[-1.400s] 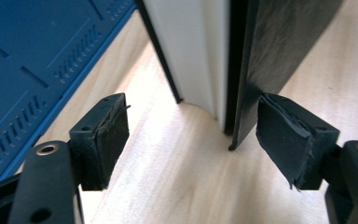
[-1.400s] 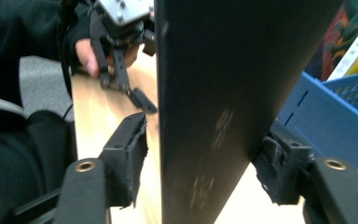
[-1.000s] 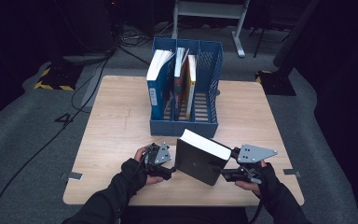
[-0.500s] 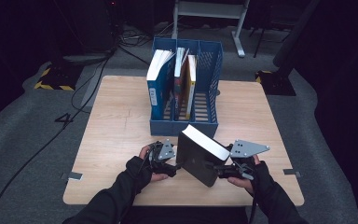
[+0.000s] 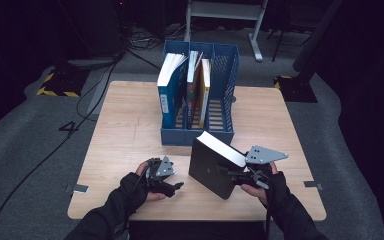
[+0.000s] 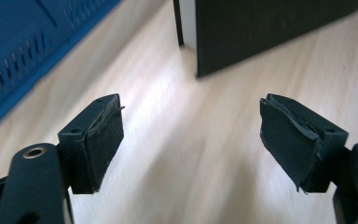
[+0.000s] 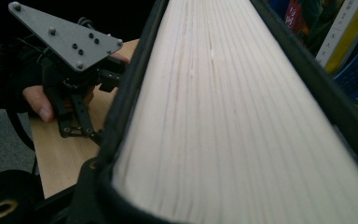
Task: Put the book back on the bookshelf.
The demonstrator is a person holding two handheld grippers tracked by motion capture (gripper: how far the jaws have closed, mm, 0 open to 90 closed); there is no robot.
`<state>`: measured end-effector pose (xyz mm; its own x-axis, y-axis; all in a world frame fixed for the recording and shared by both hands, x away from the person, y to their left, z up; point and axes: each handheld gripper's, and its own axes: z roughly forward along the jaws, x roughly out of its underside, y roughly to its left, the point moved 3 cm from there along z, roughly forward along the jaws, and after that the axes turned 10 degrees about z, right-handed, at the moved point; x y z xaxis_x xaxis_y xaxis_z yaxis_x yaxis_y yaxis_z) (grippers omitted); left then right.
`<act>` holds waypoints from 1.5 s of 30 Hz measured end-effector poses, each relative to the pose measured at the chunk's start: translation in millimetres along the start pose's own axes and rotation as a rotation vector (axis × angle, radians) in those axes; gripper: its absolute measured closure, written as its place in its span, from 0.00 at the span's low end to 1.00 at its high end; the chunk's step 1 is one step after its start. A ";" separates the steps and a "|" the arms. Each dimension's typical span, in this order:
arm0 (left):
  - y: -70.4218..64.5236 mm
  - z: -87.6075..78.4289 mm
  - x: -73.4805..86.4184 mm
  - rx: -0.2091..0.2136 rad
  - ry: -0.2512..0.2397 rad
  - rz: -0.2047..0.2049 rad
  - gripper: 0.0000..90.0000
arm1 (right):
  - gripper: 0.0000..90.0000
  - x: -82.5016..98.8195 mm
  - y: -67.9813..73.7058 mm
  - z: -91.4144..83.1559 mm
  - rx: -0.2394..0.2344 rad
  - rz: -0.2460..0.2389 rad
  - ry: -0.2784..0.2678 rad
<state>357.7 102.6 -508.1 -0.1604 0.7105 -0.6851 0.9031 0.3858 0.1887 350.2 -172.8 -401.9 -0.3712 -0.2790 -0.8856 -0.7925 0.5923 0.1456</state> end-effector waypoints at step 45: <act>11.8 -3.7 33.5 0.024 0.033 -0.100 0.13 | 0.59 -4.1 -8.6 -48.9 0.066 -0.058 0.081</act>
<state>361.6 133.2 -526.2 -0.2630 0.6882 -0.6762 0.8912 0.4418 0.1030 334.8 -213.7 -377.9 -0.3655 -0.3726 -0.8530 -0.7811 0.6212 0.0633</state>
